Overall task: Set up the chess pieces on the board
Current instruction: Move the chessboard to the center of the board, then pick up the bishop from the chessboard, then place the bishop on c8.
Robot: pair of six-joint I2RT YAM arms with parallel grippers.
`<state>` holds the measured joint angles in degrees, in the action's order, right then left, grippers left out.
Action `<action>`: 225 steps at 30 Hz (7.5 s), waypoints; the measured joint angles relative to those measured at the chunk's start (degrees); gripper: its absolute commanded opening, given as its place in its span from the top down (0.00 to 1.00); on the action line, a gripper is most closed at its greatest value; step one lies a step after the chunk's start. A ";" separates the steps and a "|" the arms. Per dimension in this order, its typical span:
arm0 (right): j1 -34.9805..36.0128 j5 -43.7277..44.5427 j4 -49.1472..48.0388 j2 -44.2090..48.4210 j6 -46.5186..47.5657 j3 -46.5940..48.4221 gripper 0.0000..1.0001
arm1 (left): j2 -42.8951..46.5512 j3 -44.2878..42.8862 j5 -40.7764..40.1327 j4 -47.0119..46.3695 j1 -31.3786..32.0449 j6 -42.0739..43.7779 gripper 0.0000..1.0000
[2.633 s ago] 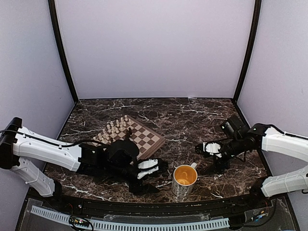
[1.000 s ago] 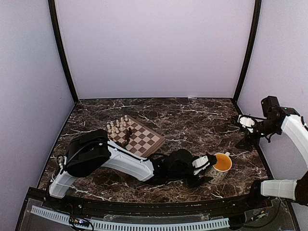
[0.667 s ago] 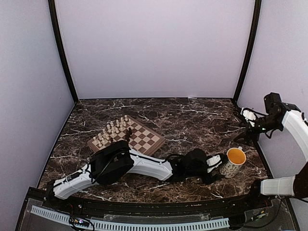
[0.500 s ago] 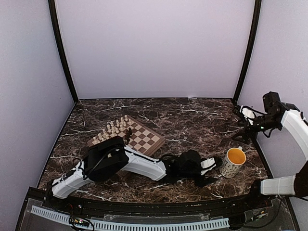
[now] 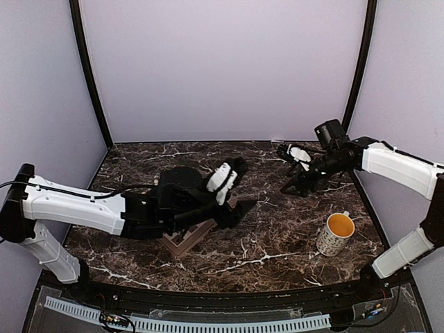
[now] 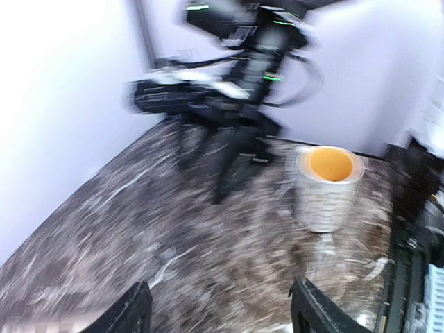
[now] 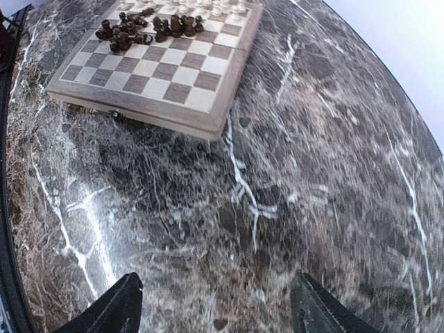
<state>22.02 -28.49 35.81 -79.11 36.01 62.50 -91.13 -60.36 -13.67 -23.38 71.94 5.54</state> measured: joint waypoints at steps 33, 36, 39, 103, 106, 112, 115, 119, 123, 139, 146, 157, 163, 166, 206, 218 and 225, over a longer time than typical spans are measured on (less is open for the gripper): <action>17.44 27.78 -9.29 -52.39 -22.49 40.87 0.69 | 20.22 34.21 5.16 29.99 -63.52 -50.56 1.00; 17.31 25.11 -9.16 -53.20 -20.33 41.35 0.70 | 15.56 34.21 6.82 24.70 -64.15 -50.34 1.00; 17.40 23.63 -9.01 -54.60 -18.14 41.86 0.70 | 10.91 32.50 8.04 19.32 -64.57 -49.86 1.00; 9.64 17.22 4.22 -11.32 -8.90 1.73 0.42 | 13.86 2.12 2.80 45.05 -37.24 -33.51 0.38; 10.43 12.87 6.16 -8.68 -7.28 6.49 0.47 | 12.57 -1.31 2.45 43.17 -39.04 -28.15 0.38; 17.46 8.98 9.75 -12.81 -2.27 17.27 0.62 | 7.41 -5.33 9.51 34.56 -40.54 -21.35 0.41; 21.75 9.11 10.99 -18.91 0.20 21.73 0.62 | 6.64 -5.33 15.74 33.59 -43.08 -22.16 0.41; 25.59 10.01 12.94 -25.31 2.21 23.93 0.62 | 6.78 -5.33 20.52 32.63 -44.72 -22.05 0.44; 27.87 11.04 15.37 -30.56 3.74 28.22 0.59 | 7.41 -4.66 20.46 31.82 -44.70 -20.09 0.44; 30.49 14.69 19.43 -39.36 5.75 37.59 0.60 | 16.04 -1.03 16.33 31.23 -47.06 -14.93 0.44; 30.49 15.08 20.11 -39.50 5.99 37.55 0.67 | 16.04 -1.01 16.28 31.19 -47.06 -14.67 0.44; 30.51 15.04 20.57 -39.58 6.16 37.33 0.73 | 16.04 -1.01 16.35 31.19 -47.08 -14.49 0.44; 30.97 15.04 20.94 -40.06 6.36 36.94 0.76 | 16.04 -1.01 16.65 31.19 -47.10 -14.49 0.44; 31.21 15.02 20.98 -40.33 6.36 36.63 0.78 | 16.04 -1.01 17.07 31.19 -47.10 -14.49 0.44; 31.63 13.92 17.35 -16.59 3.89 8.09 0.93 | 15.52 -1.01 17.79 31.19 -50.01 -13.70 0.44; 35.36 14.80 14.49 -22.14 2.45 12.04 0.93 | 14.95 -1.01 18.43 31.21 -51.12 -13.73 0.44; 36.11 16.13 14.47 -22.47 2.45 12.07 0.92 | 14.95 -1.01 19.06 31.21 -51.23 -13.75 0.44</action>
<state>58.13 -12.36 50.28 -101.58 38.46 74.56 -76.18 -61.36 5.39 7.84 20.71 -8.21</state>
